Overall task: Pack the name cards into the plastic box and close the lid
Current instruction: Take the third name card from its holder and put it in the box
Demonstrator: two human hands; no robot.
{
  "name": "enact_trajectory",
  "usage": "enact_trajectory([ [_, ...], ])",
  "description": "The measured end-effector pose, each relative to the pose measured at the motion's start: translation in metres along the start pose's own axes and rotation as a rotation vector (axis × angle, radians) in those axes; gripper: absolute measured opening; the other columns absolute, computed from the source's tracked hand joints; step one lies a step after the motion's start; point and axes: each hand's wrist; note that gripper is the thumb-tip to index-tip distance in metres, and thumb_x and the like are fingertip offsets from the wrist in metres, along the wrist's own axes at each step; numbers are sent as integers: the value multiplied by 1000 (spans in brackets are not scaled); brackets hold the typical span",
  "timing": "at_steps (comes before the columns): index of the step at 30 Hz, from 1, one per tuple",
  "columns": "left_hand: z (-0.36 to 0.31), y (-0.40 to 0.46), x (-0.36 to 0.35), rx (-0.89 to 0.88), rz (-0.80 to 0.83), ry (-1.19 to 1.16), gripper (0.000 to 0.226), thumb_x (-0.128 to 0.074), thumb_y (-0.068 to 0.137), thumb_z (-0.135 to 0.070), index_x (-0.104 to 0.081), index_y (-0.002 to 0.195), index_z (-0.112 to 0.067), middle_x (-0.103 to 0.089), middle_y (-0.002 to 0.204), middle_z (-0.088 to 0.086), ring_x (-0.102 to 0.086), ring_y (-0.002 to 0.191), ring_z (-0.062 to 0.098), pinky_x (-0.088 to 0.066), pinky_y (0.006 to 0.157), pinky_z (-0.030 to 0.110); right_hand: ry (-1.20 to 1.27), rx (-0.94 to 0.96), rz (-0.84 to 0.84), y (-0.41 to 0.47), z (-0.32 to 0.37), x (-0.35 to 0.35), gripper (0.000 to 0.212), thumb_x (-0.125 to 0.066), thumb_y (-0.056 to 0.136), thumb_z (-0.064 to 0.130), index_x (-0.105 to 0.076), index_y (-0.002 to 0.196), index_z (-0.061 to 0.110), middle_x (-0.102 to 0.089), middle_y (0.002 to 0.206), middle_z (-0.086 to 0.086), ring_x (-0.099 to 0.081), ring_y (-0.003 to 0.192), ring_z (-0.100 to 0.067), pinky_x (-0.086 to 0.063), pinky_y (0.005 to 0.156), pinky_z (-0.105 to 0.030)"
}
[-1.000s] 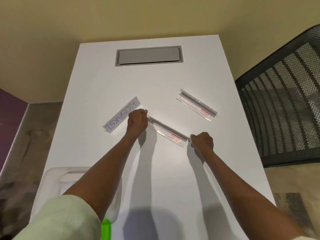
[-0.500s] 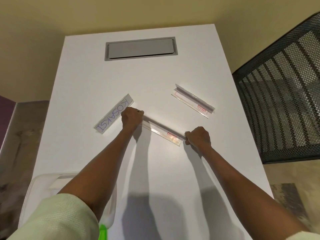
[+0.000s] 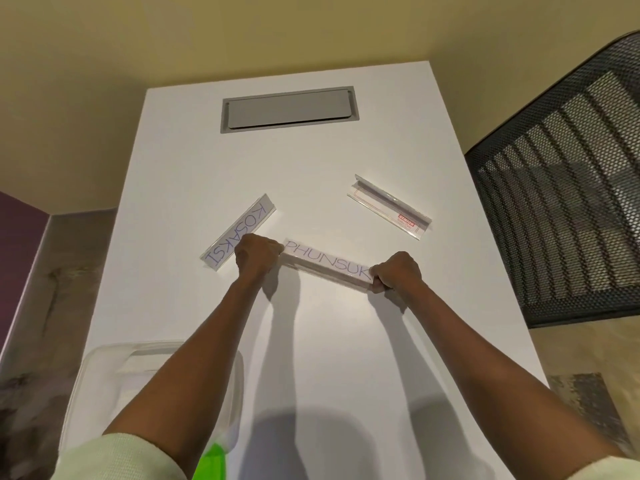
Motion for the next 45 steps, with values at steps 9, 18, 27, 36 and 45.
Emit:
enact_trajectory([
  [9, 27, -30, 10, -91, -69, -70, 6, -78, 72, -14, -78, 78, -11, -77, 85, 8, -70, 87, 30, -52, 74, 30, -165, 193, -55, 3, 7, 2, 5, -63, 77, 8, -59, 74, 9, -53, 71, -5, -53, 72, -25, -37, 55, -21],
  [18, 53, -47, -8, -55, -111, -24, 9, -79, 71, -19, -77, 79, -15, -74, 79, -2, -63, 70, 10, -43, 59, 15, -124, 475, -274, 4, -25, -14, 27, -54, 64, -1, -32, 54, 10, -30, 57, -7, -26, 63, -19, -23, 50, -29],
  [27, 70, -52, -25, -31, -123, -4, 3, -74, 72, -16, -73, 70, -14, -71, 68, -3, -66, 68, 18, -46, 58, 22, -95, 438, -332, 14, -47, -31, 7, -50, 67, 6, -48, 60, 6, -41, 51, -8, -32, 56, -23, -29, 48, -28],
  [36, 73, -52, -23, -103, -106, 105, 4, -71, 73, -13, -72, 70, -10, -68, 66, 2, -65, 70, 25, -51, 63, 29, -114, 461, -292, 12, -50, -30, 10, -45, 73, 4, -52, 66, 3, -58, 58, -13, -50, 58, -30, -38, 50, -31],
  [45, 75, -56, -10, -178, -134, 113, 32, -68, 75, -6, -66, 106, -15, -69, 105, 3, -62, 97, 22, -45, 80, 27, -39, 453, -289, 3, -50, -18, 16, -49, 84, 10, -64, 81, 10, -61, 74, -7, -49, 72, -24, -36, 65, -25],
])
Point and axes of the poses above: each hand's wrist, its own y-axis towards the middle knuckle, its own x-axis out of the back of the hand, z = x × y
